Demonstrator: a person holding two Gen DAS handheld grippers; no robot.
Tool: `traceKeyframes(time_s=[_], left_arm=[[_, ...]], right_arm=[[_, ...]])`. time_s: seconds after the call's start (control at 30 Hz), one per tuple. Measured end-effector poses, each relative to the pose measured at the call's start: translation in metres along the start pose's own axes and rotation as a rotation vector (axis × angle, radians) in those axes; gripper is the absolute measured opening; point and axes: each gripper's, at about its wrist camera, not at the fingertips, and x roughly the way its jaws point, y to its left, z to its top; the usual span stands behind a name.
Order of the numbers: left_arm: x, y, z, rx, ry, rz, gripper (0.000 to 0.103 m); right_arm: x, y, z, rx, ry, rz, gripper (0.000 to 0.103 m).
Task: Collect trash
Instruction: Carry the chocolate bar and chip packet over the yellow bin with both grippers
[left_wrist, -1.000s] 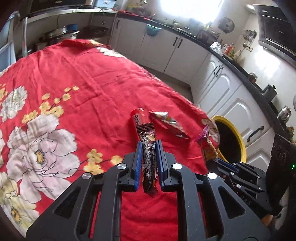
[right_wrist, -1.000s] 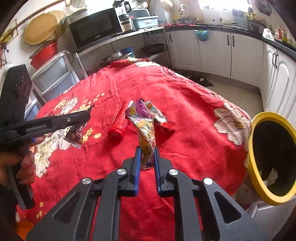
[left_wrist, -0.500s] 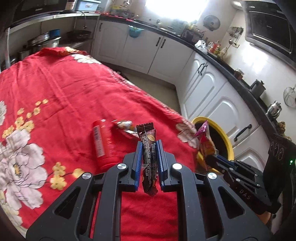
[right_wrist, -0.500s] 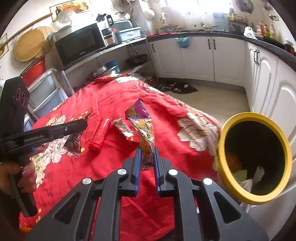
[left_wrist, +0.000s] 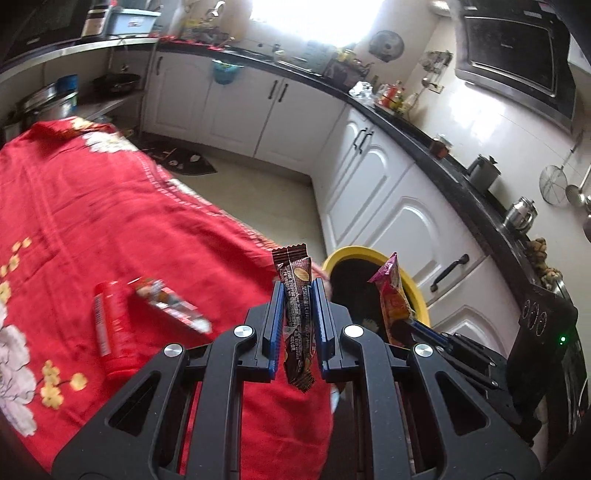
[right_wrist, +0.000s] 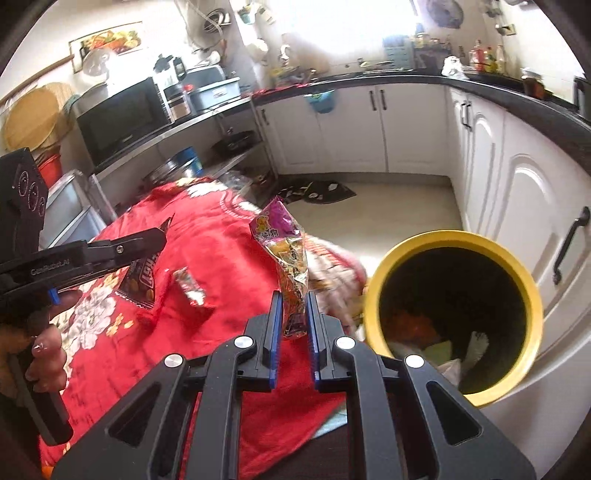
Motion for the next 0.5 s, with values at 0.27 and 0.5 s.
traceKeyframes(time_s=[0.27,0.5], left_arm=[[0.021,-0.033,0.008,0.046,0.009,-0.044,0.01],[0.039,-0.059,0.015,0.084,0.016,-0.082,0.01]], right_arm=[[-0.017,-0.035,0.003,0.055,-0.04,-0.062,0.012],[-0.031,-0.059,0.002,0.088,-0.07,-0.118,0.012]])
